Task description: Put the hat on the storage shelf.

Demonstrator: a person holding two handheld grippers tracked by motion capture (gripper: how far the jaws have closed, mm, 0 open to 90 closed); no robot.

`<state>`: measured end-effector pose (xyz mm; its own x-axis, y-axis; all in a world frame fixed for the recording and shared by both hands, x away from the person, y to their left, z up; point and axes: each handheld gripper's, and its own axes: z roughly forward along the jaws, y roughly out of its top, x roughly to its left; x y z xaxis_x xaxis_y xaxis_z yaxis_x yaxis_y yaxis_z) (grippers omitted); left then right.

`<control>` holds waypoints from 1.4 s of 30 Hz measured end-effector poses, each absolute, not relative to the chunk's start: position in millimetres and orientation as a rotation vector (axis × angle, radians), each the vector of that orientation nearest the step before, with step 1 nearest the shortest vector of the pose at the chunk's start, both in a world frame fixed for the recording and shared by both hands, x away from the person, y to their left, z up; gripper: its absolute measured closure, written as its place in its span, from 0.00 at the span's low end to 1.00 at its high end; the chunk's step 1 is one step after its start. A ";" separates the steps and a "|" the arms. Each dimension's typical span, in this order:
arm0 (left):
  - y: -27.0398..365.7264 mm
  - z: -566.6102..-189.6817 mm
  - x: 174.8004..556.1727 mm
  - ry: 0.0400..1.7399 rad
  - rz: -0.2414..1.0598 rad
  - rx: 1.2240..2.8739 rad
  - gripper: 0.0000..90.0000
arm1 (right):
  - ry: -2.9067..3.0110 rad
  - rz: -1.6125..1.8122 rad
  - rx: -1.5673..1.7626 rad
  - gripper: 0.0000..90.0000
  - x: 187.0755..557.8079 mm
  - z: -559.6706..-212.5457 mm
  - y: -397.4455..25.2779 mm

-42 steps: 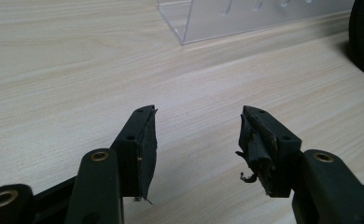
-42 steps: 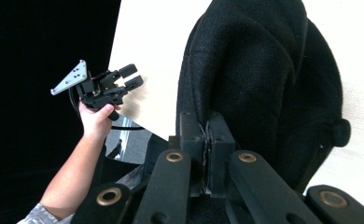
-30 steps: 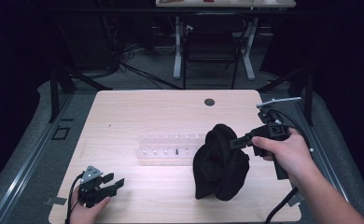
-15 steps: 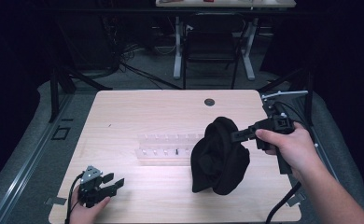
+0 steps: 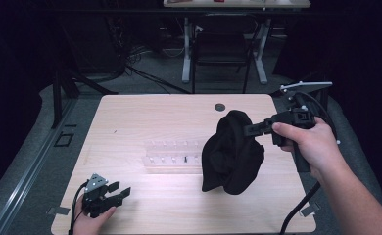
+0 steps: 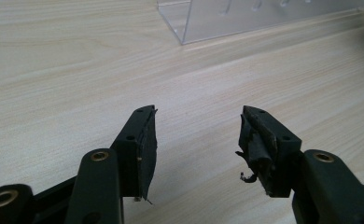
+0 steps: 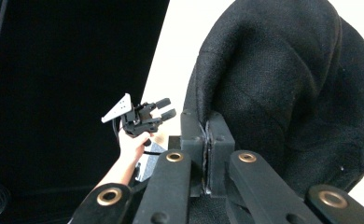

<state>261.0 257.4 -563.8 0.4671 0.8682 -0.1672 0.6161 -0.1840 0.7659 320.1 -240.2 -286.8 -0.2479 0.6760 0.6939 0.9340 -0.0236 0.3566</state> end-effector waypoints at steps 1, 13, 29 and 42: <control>257.4 -563.8 261.0 1.243 0.391 1.900 0.52 | -1.941 -1.150 -1.690 0.98 320.9 -285.3 -240.2; 257.4 -564.0 261.6 1.240 0.388 1.903 0.52 | -1.938 -1.182 -1.705 0.98 336.3 -276.2 -236.5; 257.2 -563.7 262.0 1.233 0.385 1.902 0.52 | -1.941 -1.208 -1.743 0.98 356.0 -269.6 -227.7; 258.5 -562.5 262.9 1.231 0.370 1.919 0.52 | -1.937 -1.216 -1.744 0.98 373.0 -268.9 -208.3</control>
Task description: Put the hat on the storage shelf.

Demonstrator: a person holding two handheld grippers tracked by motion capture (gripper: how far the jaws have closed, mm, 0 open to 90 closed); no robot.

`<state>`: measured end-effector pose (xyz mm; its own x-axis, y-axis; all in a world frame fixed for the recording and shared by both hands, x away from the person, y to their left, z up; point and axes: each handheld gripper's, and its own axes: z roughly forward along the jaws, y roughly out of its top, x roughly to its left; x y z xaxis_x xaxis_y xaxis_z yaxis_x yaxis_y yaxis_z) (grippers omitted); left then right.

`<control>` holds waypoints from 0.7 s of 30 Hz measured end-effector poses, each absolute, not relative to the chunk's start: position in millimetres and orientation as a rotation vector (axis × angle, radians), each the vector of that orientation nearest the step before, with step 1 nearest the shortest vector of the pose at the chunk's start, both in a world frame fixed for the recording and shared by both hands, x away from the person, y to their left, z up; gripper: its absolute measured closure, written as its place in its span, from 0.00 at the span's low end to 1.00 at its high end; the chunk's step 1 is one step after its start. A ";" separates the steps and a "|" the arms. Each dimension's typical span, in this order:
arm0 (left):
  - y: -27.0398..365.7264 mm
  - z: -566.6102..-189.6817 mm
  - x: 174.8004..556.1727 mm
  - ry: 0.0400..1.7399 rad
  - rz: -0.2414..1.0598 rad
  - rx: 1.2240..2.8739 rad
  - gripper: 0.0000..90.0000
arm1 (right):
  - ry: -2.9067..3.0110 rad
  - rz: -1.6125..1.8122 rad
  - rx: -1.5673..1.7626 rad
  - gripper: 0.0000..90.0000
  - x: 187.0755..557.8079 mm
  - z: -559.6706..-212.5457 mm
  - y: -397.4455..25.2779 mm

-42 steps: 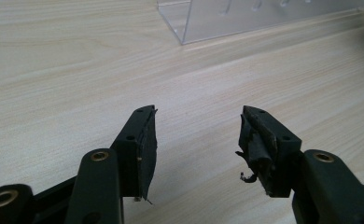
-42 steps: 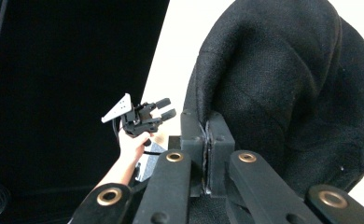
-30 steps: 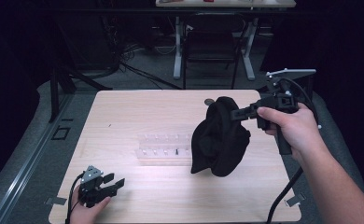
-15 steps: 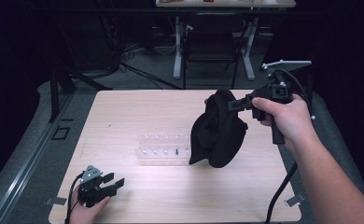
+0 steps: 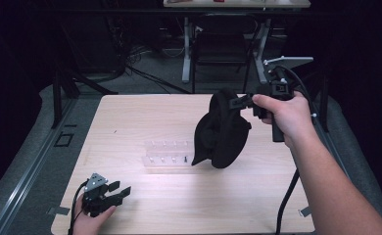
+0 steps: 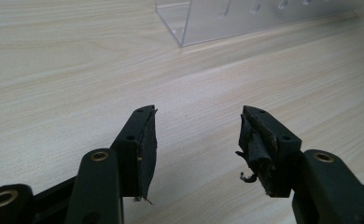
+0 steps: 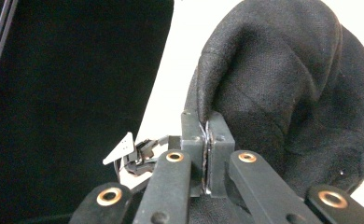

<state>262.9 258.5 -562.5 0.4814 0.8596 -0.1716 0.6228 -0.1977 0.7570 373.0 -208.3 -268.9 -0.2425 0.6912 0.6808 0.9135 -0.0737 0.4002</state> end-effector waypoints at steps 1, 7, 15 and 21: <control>258.6 -562.3 262.8 1.231 0.370 1.917 0.52 | -1.940 -1.210 -1.740 0.98 374.2 -269.5 -206.6; 260.7 -561.9 262.9 1.236 0.369 1.910 0.51 | -1.951 -1.205 -1.731 0.98 380.9 -272.3 -195.8; 260.8 -563.0 263.1 1.235 0.380 1.887 0.51 | -1.953 -1.190 -1.736 0.98 389.4 -278.6 -186.7; 262.0 -561.7 262.6 1.235 0.377 1.887 0.51 | -1.949 -1.187 -1.742 0.98 394.1 -281.6 -183.0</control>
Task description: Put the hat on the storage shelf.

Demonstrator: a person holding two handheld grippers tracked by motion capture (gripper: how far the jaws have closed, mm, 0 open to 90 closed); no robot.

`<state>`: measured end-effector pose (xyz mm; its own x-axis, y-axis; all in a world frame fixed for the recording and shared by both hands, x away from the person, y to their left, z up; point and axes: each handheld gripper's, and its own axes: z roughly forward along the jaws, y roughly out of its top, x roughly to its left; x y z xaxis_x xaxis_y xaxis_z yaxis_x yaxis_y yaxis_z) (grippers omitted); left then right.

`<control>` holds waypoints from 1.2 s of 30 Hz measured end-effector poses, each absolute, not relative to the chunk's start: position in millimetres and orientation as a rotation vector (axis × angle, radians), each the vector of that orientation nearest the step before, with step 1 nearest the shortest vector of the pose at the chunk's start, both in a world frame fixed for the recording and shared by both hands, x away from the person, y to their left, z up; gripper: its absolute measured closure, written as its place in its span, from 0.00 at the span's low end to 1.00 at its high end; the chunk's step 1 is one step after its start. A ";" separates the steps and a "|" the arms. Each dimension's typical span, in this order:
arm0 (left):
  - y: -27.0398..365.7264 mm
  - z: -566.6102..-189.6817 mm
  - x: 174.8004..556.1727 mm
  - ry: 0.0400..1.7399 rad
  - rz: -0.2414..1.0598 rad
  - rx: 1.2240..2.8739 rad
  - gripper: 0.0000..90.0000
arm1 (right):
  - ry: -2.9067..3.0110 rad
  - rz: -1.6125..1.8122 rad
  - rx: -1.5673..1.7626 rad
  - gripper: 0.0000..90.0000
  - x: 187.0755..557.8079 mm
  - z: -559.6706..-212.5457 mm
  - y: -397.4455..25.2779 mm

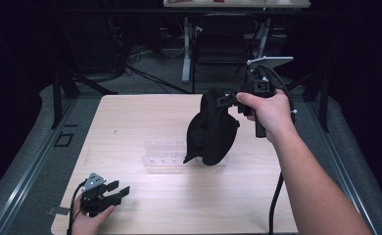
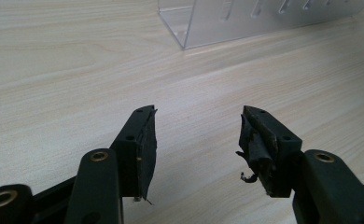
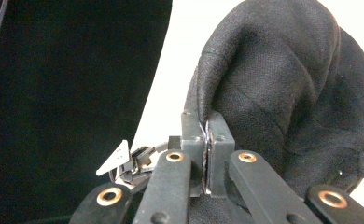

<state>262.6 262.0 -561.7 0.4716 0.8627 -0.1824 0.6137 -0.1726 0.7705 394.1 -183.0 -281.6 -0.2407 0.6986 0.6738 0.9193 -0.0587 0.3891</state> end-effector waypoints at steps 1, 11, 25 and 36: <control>262.1 -561.5 262.5 1.236 0.377 1.885 0.51 | -1.950 -1.186 -1.744 0.98 394.8 -282.0 -182.0; 263.4 -560.9 262.4 1.233 0.371 1.885 0.51 | -1.963 -1.170 -1.754 0.98 400.7 -283.5 -175.9; 261.8 -560.8 262.5 1.227 0.375 1.882 0.51 | -1.985 -1.138 -1.767 0.98 403.4 -288.3 -169.9; 259.1 -557.9 262.1 1.219 0.374 1.867 0.51 | -1.975 -1.167 -1.718 0.98 406.2 -290.7 -153.7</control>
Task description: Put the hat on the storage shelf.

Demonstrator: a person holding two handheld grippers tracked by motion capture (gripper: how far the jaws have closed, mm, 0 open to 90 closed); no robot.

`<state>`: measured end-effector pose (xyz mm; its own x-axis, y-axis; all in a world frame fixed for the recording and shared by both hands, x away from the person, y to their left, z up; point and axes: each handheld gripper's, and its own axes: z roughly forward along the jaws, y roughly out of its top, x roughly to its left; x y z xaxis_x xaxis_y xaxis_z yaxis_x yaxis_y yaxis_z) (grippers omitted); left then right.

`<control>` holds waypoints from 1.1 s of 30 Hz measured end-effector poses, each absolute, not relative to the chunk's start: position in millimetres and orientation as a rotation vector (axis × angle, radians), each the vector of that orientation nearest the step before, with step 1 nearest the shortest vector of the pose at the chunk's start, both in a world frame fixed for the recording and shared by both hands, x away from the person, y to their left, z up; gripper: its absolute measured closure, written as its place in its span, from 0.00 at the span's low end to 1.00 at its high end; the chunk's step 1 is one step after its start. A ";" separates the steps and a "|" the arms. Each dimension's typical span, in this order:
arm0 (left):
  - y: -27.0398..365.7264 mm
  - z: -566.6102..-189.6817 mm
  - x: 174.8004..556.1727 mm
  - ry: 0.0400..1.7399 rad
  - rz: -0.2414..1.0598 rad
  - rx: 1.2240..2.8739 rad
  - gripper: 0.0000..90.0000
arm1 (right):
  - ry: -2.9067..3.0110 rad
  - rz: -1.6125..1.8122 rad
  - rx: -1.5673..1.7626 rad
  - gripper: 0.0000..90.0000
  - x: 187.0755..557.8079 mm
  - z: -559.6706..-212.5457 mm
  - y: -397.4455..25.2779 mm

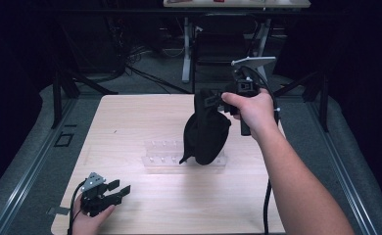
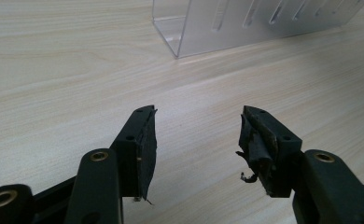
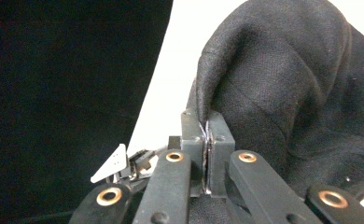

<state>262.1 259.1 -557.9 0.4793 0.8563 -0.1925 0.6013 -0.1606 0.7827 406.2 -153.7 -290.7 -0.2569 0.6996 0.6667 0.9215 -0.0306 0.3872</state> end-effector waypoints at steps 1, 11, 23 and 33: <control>258.4 -557.9 262.0 1.216 0.373 1.860 0.51 | -1.969 -1.173 -1.716 0.98 406.2 -290.8 -151.3; 253.6 -541.3 260.2 1.170 0.375 1.846 0.55 | -1.965 -1.185 -1.676 0.98 408.5 -293.0 -141.5; 236.5 -529.4 267.8 1.100 0.349 1.898 0.61 | -1.934 -1.195 -1.658 0.98 409.5 -296.1 -139.3; 206.3 -506.7 284.1 1.002 0.358 1.916 0.62 | -1.910 -1.206 -1.632 0.98 410.9 -299.7 -136.1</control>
<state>284.1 206.3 -506.7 0.6270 0.7652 -0.1462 0.4995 -0.2509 0.8292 410.9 -136.1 -299.7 -0.2731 0.6271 0.7295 0.9282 -0.0274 0.3711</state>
